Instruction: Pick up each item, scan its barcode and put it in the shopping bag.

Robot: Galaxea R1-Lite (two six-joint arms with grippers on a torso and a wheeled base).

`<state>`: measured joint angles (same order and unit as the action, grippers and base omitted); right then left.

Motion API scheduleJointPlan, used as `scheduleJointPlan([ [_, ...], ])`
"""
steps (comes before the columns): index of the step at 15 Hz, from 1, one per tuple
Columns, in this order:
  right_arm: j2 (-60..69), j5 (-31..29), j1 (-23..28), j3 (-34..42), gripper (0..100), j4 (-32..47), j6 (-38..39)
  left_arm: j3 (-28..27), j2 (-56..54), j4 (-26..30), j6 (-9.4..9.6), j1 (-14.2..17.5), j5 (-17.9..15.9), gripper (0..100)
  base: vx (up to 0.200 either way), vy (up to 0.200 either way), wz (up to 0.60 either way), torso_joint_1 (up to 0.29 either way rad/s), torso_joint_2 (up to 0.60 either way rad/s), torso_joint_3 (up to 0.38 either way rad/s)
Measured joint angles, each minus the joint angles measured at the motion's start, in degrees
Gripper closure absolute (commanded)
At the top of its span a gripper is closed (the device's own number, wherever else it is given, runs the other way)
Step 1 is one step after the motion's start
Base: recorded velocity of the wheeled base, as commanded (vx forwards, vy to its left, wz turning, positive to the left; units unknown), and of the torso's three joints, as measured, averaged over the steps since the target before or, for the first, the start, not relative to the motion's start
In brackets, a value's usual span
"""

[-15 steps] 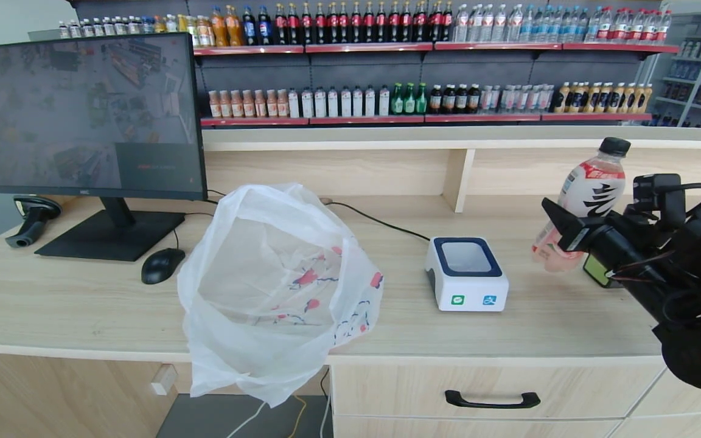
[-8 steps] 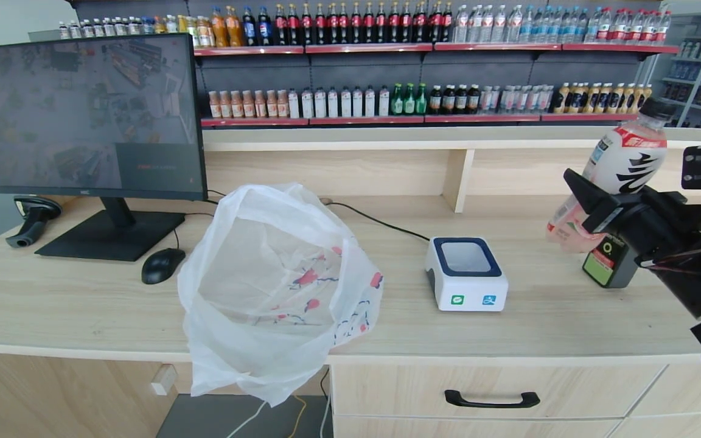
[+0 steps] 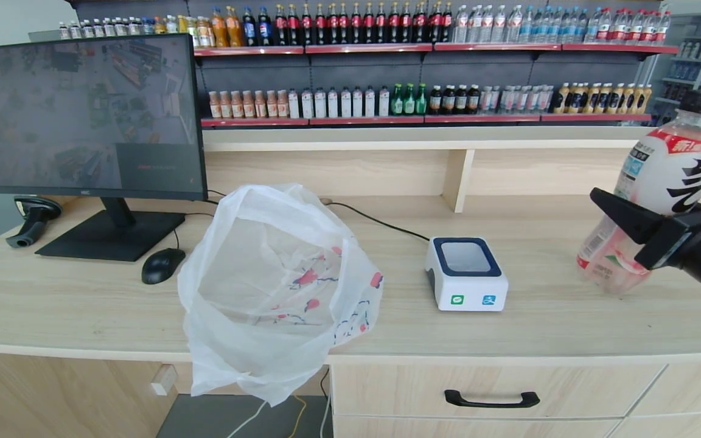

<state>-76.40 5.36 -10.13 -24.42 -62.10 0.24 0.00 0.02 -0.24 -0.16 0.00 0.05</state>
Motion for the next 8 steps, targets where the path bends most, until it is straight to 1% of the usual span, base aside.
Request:
scheduleJointPlan([
  [1, 3.1, 0.0, -1.7, 0.1, 100, 5.0, 0.0, 0.0, 0.0, 0.0, 0.00, 0.0, 0.0, 0, 0.000, 0.000, 0.00, 0.000, 0.00, 0.000],
  [2, 5.7, 0.0, -3.6, 0.1, 100, 7.5, 0.2, 0.0, 0.0, 0.0, 0.00, 0.0, 0.0, 0, 0.000, 0.000, 0.00, 0.000, 0.00, 0.000],
  [4, 8.6, 0.0, -6.9, 0.1, 100, 8.3, 2.2, 0.0, 0.0, 0.0, 0.00, 0.0, 0.0, 0, 0.000, 0.000, 0.00, 0.000, 0.00, 0.000],
  [8, 10.2, 0.0, -13.7, -0.2, 100, 8.5, 10.5, 0.0, 0.0, 0.0, 0.00, 0.0, 0.0, 0, 0.000, 0.000, 0.00, 0.000, 0.00, 0.000],
])
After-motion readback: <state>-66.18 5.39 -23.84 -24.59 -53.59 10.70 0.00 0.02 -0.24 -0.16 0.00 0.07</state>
